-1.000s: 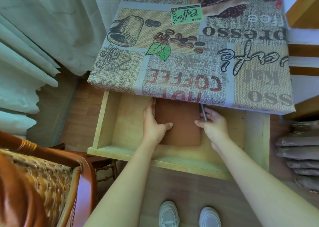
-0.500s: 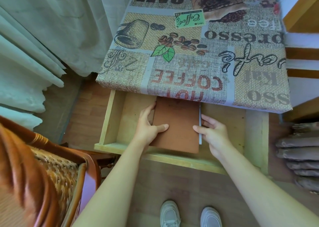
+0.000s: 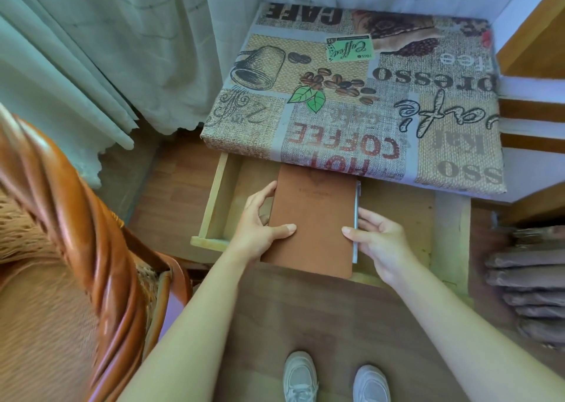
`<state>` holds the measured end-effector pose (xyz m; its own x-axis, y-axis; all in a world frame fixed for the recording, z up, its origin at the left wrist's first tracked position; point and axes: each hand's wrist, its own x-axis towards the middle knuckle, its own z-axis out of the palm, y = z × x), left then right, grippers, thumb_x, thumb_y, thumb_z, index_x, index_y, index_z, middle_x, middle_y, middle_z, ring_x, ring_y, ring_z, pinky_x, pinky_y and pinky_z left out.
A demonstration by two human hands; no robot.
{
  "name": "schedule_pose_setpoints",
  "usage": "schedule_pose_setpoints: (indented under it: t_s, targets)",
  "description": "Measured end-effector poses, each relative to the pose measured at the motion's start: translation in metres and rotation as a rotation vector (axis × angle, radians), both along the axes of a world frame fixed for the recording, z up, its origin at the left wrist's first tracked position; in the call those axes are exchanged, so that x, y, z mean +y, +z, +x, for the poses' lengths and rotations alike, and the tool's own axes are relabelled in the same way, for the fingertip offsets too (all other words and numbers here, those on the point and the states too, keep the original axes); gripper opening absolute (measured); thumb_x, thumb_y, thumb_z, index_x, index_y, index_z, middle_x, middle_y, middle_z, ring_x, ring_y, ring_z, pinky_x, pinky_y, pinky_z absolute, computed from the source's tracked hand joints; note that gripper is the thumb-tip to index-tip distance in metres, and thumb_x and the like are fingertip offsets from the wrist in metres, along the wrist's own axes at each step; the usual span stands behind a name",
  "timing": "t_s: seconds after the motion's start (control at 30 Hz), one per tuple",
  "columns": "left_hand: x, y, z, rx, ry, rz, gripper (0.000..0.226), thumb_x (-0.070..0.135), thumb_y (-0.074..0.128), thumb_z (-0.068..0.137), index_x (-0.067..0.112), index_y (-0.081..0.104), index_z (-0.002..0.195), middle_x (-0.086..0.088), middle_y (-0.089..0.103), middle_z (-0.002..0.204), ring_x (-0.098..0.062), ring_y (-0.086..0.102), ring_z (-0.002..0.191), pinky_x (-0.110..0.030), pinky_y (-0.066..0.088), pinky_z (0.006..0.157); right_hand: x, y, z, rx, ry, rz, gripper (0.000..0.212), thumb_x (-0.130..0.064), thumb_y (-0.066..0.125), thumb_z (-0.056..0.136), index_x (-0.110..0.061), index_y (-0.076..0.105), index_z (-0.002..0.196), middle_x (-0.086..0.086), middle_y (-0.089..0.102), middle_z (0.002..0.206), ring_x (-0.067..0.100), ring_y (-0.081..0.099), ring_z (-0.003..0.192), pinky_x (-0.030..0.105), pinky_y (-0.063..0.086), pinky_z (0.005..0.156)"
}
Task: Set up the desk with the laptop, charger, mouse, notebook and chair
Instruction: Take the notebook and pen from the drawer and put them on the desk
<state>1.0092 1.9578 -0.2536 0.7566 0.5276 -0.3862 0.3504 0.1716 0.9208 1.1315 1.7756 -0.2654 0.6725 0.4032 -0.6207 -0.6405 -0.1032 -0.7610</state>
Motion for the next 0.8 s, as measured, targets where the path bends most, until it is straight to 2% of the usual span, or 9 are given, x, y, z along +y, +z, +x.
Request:
schedule_pose_setpoints:
  t_s: [0.17, 0.27, 0.43, 0.57, 0.7, 0.8]
  targets:
    - [-0.014, 0.016, -0.032, 0.005, -0.005, -0.018, 0.083, -0.003, 0.077, 0.073, 0.034, 0.043, 0.139, 0.012, 0.038, 0.14, -0.018, 0.063, 0.105, -0.033, 0.057, 0.083, -0.016, 0.014, -0.027, -0.016, 0.07, 0.007, 0.059, 0.015, 0.067, 0.072, -0.005, 0.055, 0.126, 0.012, 0.069, 0.11, 0.021, 0.069, 0.092, 0.024, 0.057, 0.065]
    - [-0.018, 0.027, -0.048, -0.007, -0.004, -0.039, 0.083, -0.003, 0.078, 0.071, 0.04, 0.045, 0.134, 0.014, 0.041, 0.139, -0.016, 0.066, 0.103, -0.039, 0.057, 0.086, -0.022, 0.027, -0.04, -0.024, 0.095, 0.031, 0.059, 0.015, 0.066, 0.073, -0.009, 0.056, 0.126, 0.008, 0.071, 0.106, 0.02, 0.07, 0.091, 0.025, 0.056, 0.063]
    - [-0.019, 0.048, -0.057, -0.056, 0.018, -0.059, 0.08, -0.004, 0.079, 0.07, 0.042, 0.049, 0.128, 0.013, 0.045, 0.137, -0.019, 0.066, 0.101, -0.045, 0.057, 0.085, -0.025, 0.047, -0.05, -0.044, 0.115, 0.066, 0.06, 0.014, 0.066, 0.073, -0.012, 0.055, 0.126, 0.006, 0.073, 0.104, 0.022, 0.07, 0.094, 0.025, 0.056, 0.067]
    - [-0.013, 0.059, -0.055, -0.105, 0.057, -0.091, 0.078, -0.005, 0.079, 0.07, 0.036, 0.049, 0.129, 0.011, 0.049, 0.133, -0.019, 0.067, 0.1, -0.041, 0.059, 0.078, -0.022, 0.062, -0.047, -0.06, 0.094, 0.103, 0.062, 0.014, 0.067, 0.072, -0.014, 0.056, 0.125, 0.009, 0.072, 0.104, 0.025, 0.069, 0.095, 0.028, 0.057, 0.069]
    - [-0.006, 0.063, -0.04, -0.119, 0.09, -0.07, 0.077, -0.004, 0.08, 0.069, 0.034, 0.051, 0.129, 0.011, 0.052, 0.133, -0.024, 0.066, 0.102, -0.042, 0.058, 0.082, -0.014, 0.073, -0.031, -0.077, 0.06, 0.116, 0.066, 0.013, 0.07, 0.069, -0.012, 0.053, 0.127, 0.012, 0.071, 0.105, 0.026, 0.068, 0.098, 0.029, 0.057, 0.074]
    - [0.001, 0.066, -0.018, -0.135, 0.076, -0.019, 0.077, 0.002, 0.083, 0.066, 0.032, 0.051, 0.13, 0.01, 0.052, 0.134, -0.024, 0.065, 0.103, -0.036, 0.057, 0.083, -0.007, 0.082, -0.01, -0.112, 0.031, 0.115, 0.065, 0.013, 0.071, 0.068, -0.014, 0.054, 0.124, 0.013, 0.071, 0.104, 0.025, 0.068, 0.097, 0.029, 0.057, 0.076]
